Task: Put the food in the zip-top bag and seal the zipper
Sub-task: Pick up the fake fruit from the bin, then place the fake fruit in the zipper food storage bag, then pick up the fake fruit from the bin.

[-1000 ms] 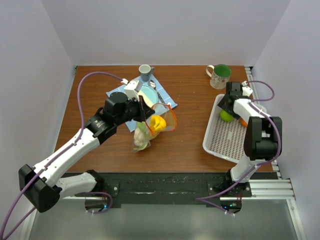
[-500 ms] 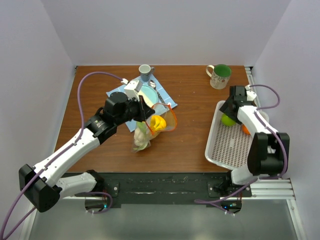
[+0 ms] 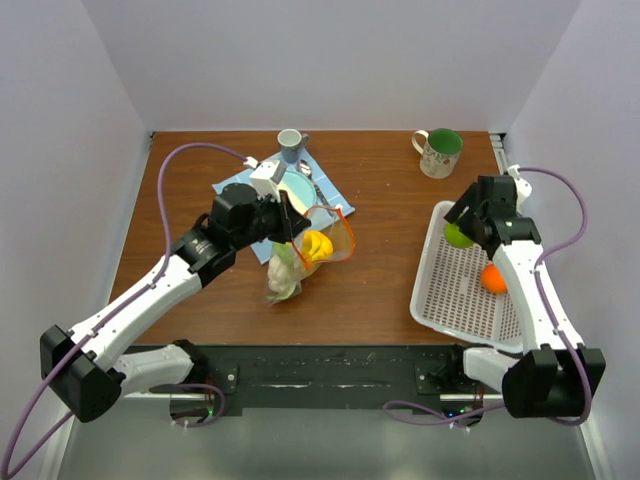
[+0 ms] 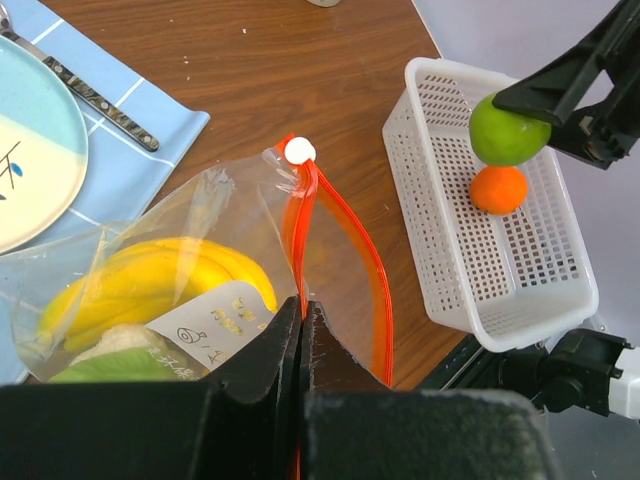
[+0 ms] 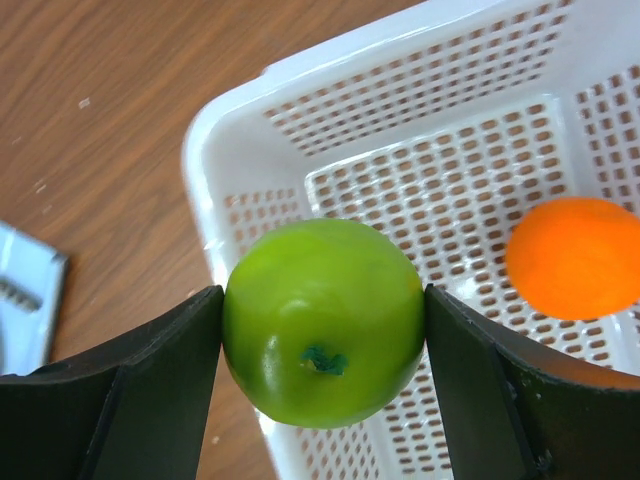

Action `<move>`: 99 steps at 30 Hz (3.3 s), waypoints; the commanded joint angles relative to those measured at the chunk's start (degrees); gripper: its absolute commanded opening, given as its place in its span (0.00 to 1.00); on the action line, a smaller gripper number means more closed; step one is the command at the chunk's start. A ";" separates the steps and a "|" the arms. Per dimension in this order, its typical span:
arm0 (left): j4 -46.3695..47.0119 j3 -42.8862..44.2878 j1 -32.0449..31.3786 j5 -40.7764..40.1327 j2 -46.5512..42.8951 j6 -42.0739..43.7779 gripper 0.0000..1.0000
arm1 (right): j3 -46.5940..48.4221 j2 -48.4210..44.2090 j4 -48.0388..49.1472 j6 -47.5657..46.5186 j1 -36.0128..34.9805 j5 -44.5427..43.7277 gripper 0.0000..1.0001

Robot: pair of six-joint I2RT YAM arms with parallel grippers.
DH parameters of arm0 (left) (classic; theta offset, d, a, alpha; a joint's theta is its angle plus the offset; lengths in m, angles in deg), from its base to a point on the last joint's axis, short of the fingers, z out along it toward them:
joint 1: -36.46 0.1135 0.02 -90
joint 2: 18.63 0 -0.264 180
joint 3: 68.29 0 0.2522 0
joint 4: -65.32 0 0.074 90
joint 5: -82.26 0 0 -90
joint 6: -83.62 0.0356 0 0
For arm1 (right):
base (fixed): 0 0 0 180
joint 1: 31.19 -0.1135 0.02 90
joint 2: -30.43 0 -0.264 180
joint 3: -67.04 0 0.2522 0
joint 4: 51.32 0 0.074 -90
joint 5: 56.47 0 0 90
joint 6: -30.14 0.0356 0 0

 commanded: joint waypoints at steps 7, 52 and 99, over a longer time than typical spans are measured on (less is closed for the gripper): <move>3.32 2.60 0.32 -0.32 0.40 -0.58 0.00 | 13.70 0.93 -3.91 7.42 -29.81 -1.79 0.36; 12.28 0.67 3.13 4.23 -0.57 -9.01 0.00 | 10.37 -0.65 -24.83 10.14 -8.59 -21.30 0.99; 8.59 3.58 3.13 7.32 0.75 -4.88 0.00 | -10.56 8.59 3.57 1.54 16.23 -5.58 0.60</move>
